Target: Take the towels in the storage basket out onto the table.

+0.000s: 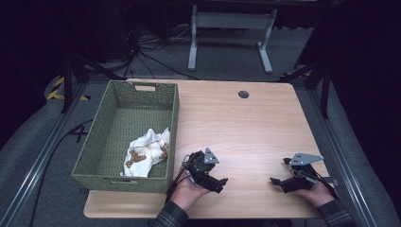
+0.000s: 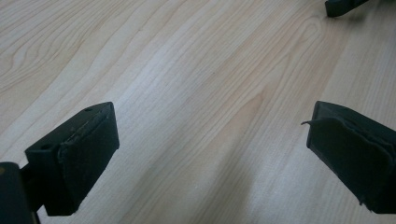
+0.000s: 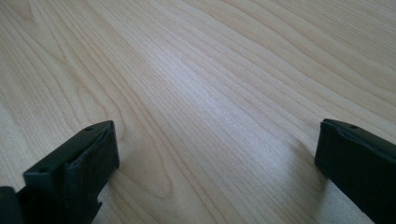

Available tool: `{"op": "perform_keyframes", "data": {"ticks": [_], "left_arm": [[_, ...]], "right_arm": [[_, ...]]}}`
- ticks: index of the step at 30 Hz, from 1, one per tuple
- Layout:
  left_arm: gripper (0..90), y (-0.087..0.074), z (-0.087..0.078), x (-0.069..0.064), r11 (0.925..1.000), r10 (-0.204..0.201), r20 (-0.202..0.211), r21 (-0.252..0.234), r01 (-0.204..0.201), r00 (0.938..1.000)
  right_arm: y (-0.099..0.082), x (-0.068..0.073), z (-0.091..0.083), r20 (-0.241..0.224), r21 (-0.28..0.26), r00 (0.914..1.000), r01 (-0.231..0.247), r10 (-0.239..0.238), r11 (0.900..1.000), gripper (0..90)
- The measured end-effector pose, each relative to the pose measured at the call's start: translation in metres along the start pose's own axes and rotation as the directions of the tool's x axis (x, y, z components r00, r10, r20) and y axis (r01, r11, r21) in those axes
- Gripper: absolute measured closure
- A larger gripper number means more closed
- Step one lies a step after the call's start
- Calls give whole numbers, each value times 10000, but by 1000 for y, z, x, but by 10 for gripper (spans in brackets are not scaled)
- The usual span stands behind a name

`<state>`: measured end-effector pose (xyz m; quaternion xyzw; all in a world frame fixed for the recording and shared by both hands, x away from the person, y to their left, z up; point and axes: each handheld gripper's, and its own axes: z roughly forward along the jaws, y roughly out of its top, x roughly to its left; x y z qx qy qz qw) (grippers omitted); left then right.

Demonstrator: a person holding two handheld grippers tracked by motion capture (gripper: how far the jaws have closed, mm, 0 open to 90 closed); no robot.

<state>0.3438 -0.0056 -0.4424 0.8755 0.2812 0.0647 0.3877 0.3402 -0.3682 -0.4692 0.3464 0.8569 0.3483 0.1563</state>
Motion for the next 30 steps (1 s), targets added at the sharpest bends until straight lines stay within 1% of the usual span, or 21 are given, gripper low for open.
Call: {"op": "perform_keyframes", "data": {"ticks": [2,3,5,10,14,15,16,18,21,24,25,30], "left_arm": [[27,3,-2,-1,9999,167,-44,23,-167,9999],[27,4,-2,-1,9999,108,-45,-30,-108,9999],[27,6,-4,-1,9998,201,-33,-15,-201,9998],[31,11,-7,-2,9998,179,-30,0,-179,9998],[30,15,-9,-3,9996,279,-57,-93,-280,9996],[30,16,-11,-3,9995,315,-72,-11,-315,9995],[31,17,-11,-3,9996,281,-64,-10,-281,9996],[30,18,-12,-3,9993,377,-32,-44,-377,9993],[31,21,-15,-1,9995,302,30,-94,-301,9995],[31,23,-17,1,9994,340,54,-111,-339,9994],[31,24,-18,1,9995,314,120,-75,-313,9994],[35,28,-21,3,9998,216,156,-10,-216,9996]], "right_arm": [[0,0,0,0,-2,10000,-3,3,10000,1],[0,0,0,2,0,10000,3,-3,10000,1],[0,0,0,3,0,10000,2,-2,10000,1],[0,0,0,3,-3,10000,0,0,10000,1],[0,0,0,2,1,10000,-4,4,10000,1],[0,0,0,-1,-7,10000,-5,5,10000,1],[0,0,0,4,0,10000,-2,2,10000,1],[0,0,0,5,0,10000,-5,5,10000,1],[0,0,0,6,-1,10000,-3,3,10000,1],[0,0,0,7,0,10000,-1,1,10000,1],[0,0,0,7,0,10000,-1,1,10000,1],[0,0,0,5,1,10000,-5,5,10000,1]]}}
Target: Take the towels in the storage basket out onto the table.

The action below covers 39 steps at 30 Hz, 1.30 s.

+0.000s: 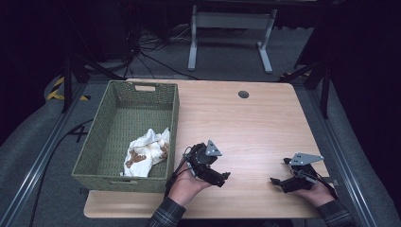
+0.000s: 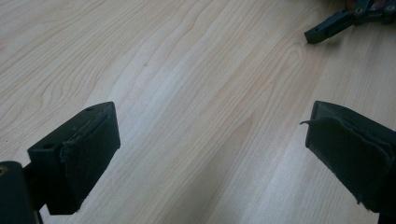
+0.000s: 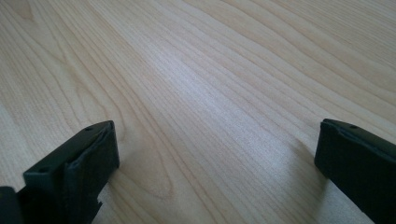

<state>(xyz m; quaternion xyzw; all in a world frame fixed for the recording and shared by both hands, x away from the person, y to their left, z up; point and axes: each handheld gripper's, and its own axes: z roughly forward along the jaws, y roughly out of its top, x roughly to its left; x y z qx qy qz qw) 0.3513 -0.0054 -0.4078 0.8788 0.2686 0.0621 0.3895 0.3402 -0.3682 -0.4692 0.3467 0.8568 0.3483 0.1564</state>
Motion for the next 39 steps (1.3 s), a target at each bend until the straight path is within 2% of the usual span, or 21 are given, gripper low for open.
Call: {"op": "perform_keyframes", "data": {"ticks": [1,14,18,39], "left_arm": [[35,1,0,1,9999,104,14,-4,-104,9999],[44,12,-13,5,9998,198,159,-54,-197,9997],[44,15,-18,7,9998,103,219,-172,-99,9997],[49,24,-39,20,9996,219,175,-155,-216,9996]], "right_arm": [[0,0,0,1,-2,10000,0,0,10000,1],[0,0,0,-1,-2,10000,-2,2,10000,1],[0,0,0,0,0,10000,0,0,10000,1],[0,0,0,2,2,10000,1,-1,10000,1]]}}
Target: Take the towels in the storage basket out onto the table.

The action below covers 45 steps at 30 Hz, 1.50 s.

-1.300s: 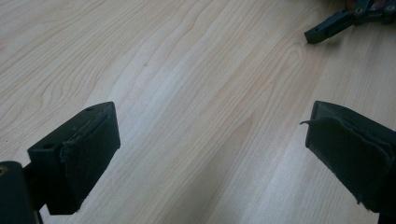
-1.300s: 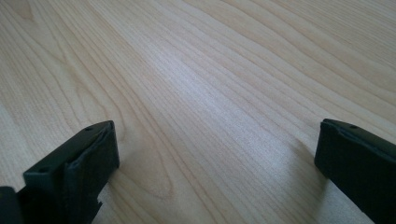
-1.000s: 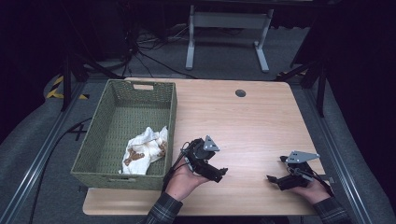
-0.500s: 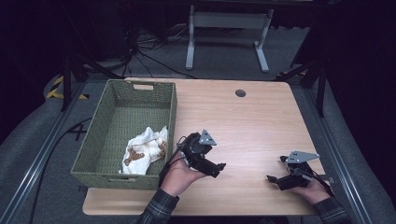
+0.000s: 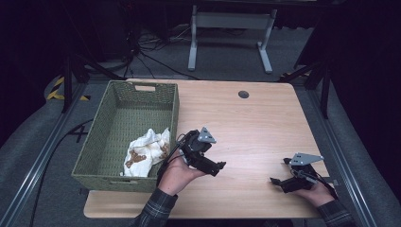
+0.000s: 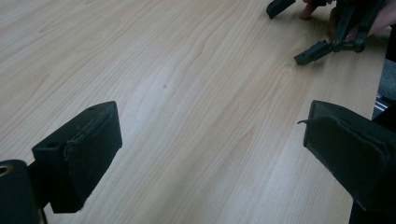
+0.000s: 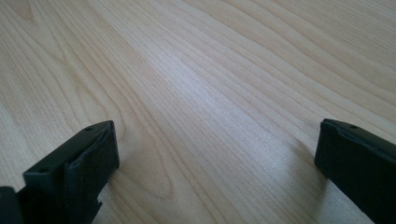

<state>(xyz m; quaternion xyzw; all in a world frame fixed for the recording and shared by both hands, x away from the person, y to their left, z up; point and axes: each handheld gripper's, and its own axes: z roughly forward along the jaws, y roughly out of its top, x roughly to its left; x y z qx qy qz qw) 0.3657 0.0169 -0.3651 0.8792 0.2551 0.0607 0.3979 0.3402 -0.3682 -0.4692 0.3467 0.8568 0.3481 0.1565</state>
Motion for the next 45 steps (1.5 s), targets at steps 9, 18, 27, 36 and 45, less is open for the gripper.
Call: {"op": "perform_keyframes", "data": {"ticks": [9,18,27,36,45], "left_arm": [[55,1,-9,6,10000,-57,-41,17,57,10000],[68,-1,-19,16,9998,-130,-252,136,133,9996],[73,-2,-33,25,9996,-261,-481,46,264,9985],[86,-4,-44,34,9995,-320,-702,17,322,9970],[86,-7,-52,43,9990,-440,-963,25,445,9944]], "right_arm": [[0,0,0,-1,0,10000,-2,2,10000,1],[0,0,0,-1,-2,10000,-4,4,10000,1],[0,0,0,-2,-2,10000,-3,3,10000,1],[0,0,0,-1,2,10000,3,-3,10000,1],[0,0,0,-2,-3,10000,-2,2,10000,1]]}}
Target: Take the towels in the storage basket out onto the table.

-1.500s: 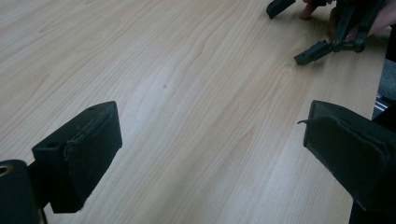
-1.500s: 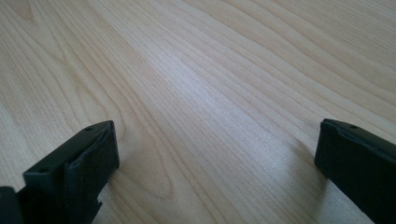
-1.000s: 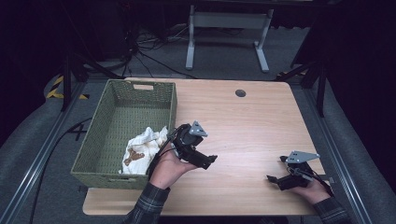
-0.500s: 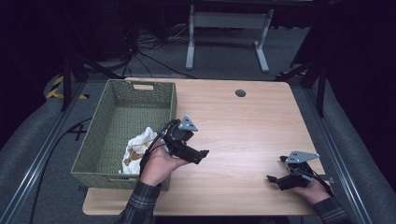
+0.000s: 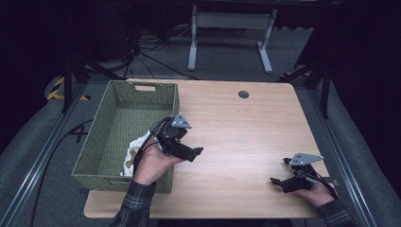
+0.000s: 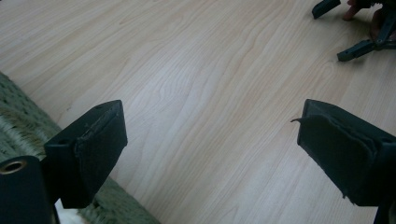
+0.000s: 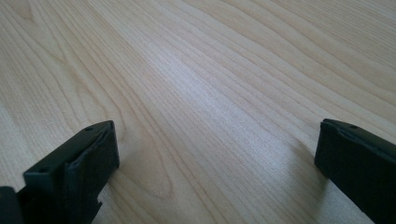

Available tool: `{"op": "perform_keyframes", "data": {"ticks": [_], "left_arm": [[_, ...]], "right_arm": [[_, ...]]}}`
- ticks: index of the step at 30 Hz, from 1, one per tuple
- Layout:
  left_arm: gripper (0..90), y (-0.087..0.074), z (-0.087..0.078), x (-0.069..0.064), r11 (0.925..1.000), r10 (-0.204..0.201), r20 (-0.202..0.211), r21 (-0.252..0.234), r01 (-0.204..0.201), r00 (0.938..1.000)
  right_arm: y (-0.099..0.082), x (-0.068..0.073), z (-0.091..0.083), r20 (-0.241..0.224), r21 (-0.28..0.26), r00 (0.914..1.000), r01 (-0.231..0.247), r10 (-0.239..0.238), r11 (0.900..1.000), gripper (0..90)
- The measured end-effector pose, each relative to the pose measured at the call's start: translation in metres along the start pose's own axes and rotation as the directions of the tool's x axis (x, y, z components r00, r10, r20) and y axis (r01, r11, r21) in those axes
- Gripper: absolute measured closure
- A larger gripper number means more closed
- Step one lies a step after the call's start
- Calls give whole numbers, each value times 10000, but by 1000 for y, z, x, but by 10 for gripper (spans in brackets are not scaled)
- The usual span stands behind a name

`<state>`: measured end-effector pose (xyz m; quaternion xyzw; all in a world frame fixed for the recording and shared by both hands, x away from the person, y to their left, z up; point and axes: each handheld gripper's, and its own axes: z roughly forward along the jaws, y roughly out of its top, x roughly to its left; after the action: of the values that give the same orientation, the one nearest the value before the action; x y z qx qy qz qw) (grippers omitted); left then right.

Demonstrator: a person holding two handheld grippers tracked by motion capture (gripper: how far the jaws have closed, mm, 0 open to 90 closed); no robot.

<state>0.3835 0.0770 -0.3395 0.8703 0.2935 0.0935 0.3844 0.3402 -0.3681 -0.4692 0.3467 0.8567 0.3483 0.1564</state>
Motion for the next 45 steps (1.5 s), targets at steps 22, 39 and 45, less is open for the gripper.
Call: {"op": "perform_keyframes", "data": {"ticks": [22,39,45], "left_arm": [[133,-23,-30,38,9962,-867,-815,-38,867,9929],[155,-47,-43,63,9898,-1357,-1639,217,1411,9771],[156,-55,-40,70,9880,-1371,-1825,446,1475,9736]], "right_arm": [[0,0,0,-1,-1,10000,1,-1,10000,1],[0,0,0,-2,1,10000,0,0,10000,1],[0,0,0,-1,1,10000,-1,1,10000,1]]}}
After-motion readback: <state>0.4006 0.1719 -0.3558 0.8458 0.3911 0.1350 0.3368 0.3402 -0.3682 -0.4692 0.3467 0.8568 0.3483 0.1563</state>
